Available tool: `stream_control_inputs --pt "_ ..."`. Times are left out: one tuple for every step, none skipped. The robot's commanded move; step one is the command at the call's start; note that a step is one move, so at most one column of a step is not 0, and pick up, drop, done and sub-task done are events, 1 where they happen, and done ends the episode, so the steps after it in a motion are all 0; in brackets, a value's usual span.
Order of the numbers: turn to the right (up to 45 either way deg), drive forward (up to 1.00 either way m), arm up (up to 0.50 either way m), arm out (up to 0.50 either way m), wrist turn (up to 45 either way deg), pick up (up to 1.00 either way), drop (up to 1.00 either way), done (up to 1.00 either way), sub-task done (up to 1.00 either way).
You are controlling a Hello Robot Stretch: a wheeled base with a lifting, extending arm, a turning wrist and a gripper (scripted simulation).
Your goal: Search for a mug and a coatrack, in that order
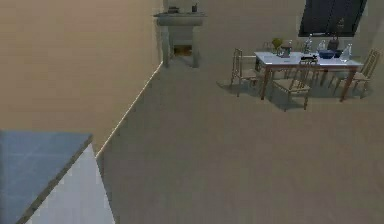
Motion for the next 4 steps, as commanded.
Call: stream_control_inputs --pt "0.0 1.00 0.00 0.00 0.0 0.00 0.00 0.00 0.00" --pt "0.0 1.00 0.00 0.00 0.0 0.00 0.00 0.00 0.00" --pt "3.0 0.00 0.00 0.00 0.0 0.00 0.00 0.00 0.00" --pt "0.0 1.00 0.00 0.00 0.0 0.00 0.00 0.00 0.00"
